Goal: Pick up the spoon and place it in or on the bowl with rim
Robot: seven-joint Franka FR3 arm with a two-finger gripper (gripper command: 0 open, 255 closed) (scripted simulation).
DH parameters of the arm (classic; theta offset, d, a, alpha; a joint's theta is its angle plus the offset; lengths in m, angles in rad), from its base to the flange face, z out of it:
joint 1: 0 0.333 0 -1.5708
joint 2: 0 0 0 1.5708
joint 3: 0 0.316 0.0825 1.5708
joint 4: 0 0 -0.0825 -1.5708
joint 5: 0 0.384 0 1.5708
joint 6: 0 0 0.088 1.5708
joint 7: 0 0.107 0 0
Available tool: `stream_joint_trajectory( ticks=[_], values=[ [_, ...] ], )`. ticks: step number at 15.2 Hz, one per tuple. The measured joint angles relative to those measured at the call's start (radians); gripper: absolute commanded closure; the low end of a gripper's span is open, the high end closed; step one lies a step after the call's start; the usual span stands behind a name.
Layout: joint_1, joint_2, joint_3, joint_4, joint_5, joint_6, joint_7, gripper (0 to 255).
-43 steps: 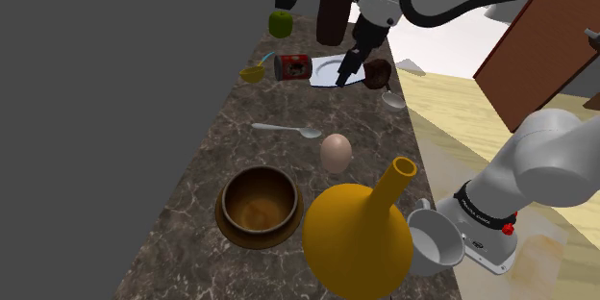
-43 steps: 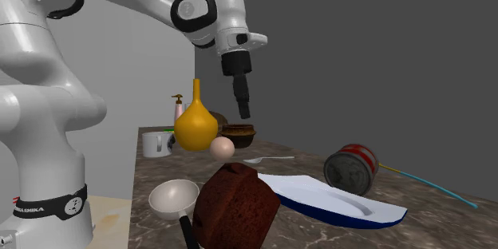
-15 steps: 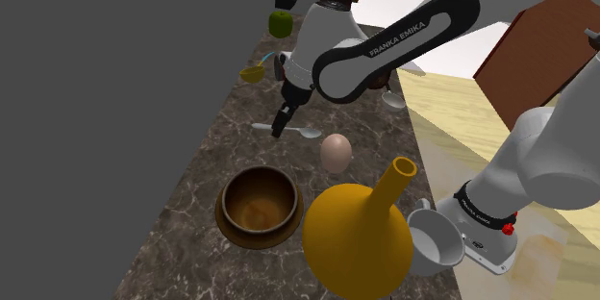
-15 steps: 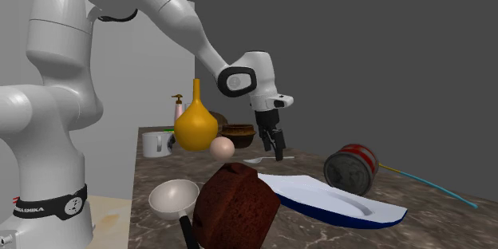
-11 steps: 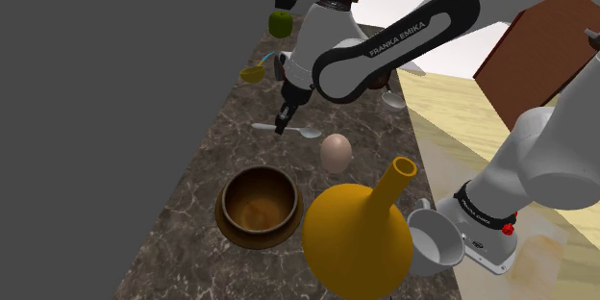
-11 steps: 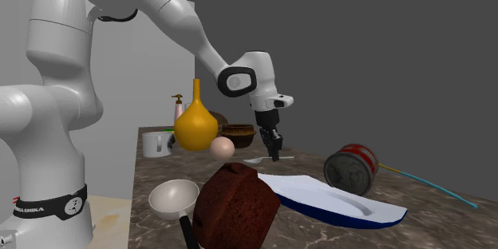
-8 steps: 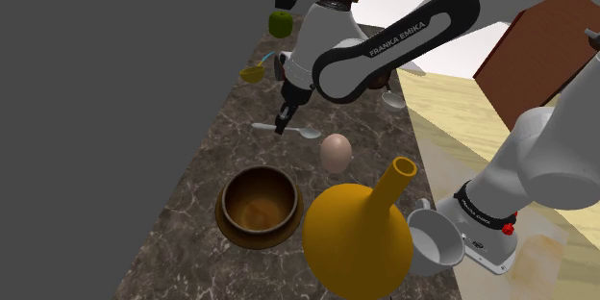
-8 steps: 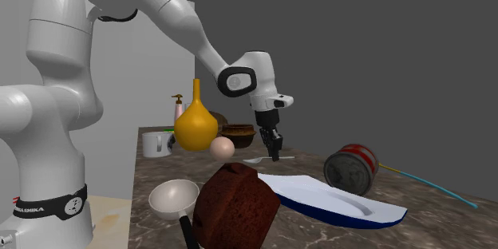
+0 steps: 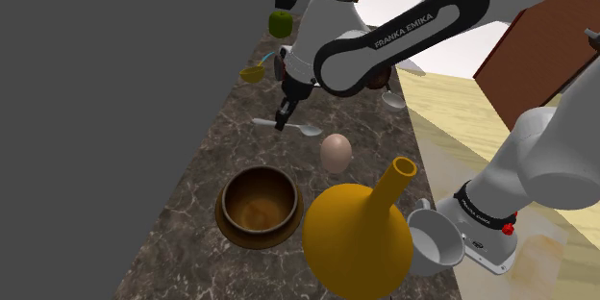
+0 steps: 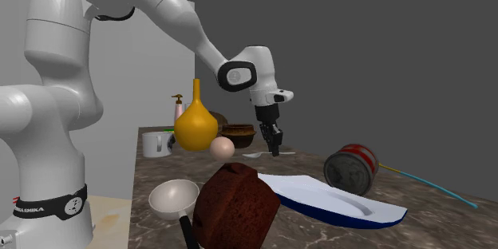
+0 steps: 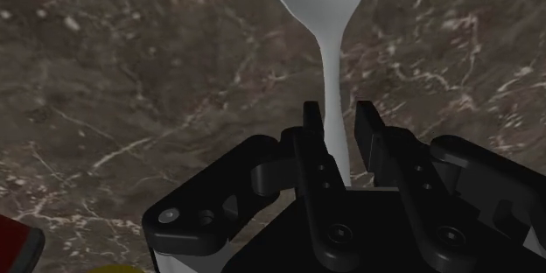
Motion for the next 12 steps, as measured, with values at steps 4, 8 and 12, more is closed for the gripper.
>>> stream_joint_trajectory(
  ticks=[4, 8, 12],
  values=[
    [-0.002, -0.036, -0.002, 0.016, -0.001, -0.052, 0.005, 255],
    [-0.003, -0.068, -0.003, 0.038, -0.003, -0.105, 0.011, 255],
    [-0.005, -0.093, -0.005, 0.065, -0.005, -0.158, 0.017, 255]
  ],
)
